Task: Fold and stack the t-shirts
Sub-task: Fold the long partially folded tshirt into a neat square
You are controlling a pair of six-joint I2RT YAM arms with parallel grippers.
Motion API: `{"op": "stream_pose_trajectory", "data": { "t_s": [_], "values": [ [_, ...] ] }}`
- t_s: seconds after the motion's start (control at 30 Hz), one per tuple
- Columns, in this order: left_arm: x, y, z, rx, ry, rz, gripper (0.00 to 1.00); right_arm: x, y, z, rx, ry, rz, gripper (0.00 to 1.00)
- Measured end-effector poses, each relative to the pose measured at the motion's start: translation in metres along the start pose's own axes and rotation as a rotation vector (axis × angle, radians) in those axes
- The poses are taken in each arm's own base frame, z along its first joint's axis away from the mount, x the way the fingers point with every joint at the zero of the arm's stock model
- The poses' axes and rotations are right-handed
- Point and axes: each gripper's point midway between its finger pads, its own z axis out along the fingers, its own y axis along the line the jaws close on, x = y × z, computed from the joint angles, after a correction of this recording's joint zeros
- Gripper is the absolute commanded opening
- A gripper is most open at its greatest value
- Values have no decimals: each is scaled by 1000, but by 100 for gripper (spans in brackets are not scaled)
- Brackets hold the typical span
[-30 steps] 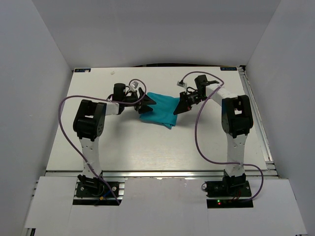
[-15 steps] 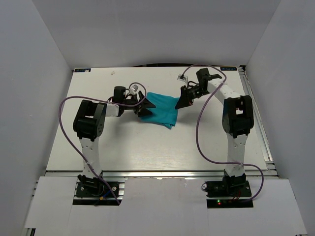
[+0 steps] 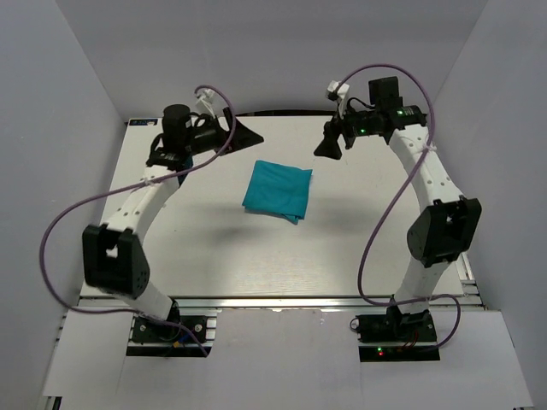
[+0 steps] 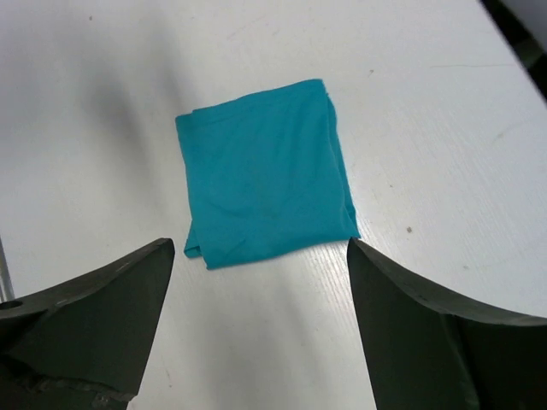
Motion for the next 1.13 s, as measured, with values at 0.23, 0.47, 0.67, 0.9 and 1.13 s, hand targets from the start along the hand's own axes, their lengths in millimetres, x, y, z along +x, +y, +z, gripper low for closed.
{"op": "stream_pose_trajectory", "data": {
  "t_s": [0.23, 0.47, 0.67, 0.9, 1.13],
  "values": [
    [-27, -68, -66, -60, -189, 226, 98, -2, 7, -33, 131, 1, 13, 89],
    [-27, -90, -102, -115, -272, 289, 98, 0, 0, -63, 304, 14, 68, 89],
    [-15, -84, -111, -152, -267, 273, 98, 2, 13, -80, 361, -11, 103, 89],
    [-9, -83, -114, -160, -261, 265, 98, 19, 16, -90, 448, -2, 163, 90],
    [-5, -83, -117, -163, -257, 260, 98, 24, 13, -97, 520, -12, 197, 89]
  ]
}}
